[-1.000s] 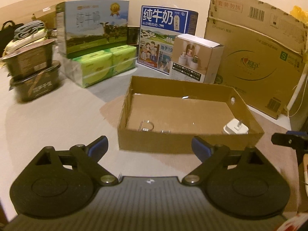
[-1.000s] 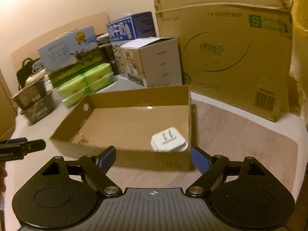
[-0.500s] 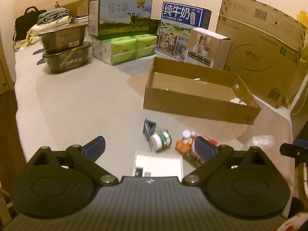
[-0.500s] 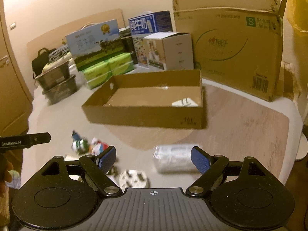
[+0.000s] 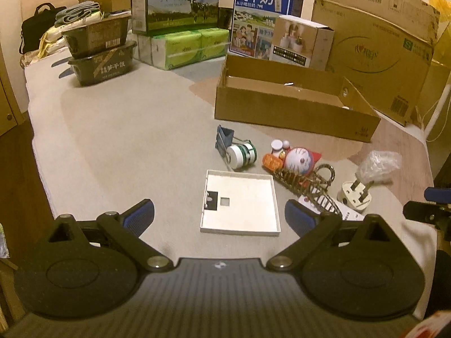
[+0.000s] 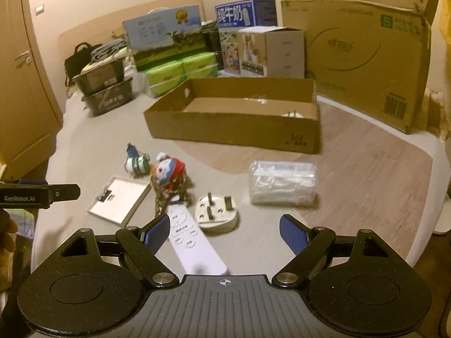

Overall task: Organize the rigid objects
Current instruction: 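Grasp the white square panel with the left gripper while the right gripper grasps the white remote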

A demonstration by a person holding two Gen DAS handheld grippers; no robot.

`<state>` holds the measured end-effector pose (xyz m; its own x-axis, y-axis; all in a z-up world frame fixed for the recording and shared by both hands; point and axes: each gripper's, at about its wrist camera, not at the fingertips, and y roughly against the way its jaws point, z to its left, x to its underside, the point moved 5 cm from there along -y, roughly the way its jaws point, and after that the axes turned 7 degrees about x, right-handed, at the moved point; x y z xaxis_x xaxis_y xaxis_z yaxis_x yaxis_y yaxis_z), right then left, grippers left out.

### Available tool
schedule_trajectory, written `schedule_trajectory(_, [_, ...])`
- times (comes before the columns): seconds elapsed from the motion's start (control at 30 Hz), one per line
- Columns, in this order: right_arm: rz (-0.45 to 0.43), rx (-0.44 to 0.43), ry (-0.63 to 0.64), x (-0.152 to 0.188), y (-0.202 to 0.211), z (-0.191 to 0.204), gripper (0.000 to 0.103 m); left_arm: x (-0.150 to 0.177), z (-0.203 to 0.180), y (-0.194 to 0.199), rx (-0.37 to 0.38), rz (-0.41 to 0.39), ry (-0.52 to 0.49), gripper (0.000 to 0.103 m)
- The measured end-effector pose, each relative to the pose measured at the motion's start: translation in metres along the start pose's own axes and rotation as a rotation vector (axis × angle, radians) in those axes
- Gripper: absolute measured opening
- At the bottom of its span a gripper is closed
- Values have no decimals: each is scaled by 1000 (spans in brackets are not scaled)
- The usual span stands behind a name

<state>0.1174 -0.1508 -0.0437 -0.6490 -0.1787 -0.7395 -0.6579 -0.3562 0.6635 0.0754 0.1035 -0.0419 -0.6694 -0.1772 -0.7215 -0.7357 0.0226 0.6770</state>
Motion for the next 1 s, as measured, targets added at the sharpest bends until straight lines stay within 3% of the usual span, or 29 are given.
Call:
schedule_trajectory(0.17, [26, -18, 37, 6, -11, 7, 85, 3, -1, -9, 5, 7, -8, 98])
schedule_trajectory(0.47, [104, -81, 224, 26, -47, 28, 84, 9, 1, -35, 26, 48, -17, 98])
schedule_trajectory(0.73, [138, -102, 299, 30, -71, 38, 48, 10, 0, -54, 43, 66, -37, 98])
schedule_trajectory(1.0, [130, -66, 256, 29, -70, 31, 44, 10, -6, -69, 55, 91, -59, 102])
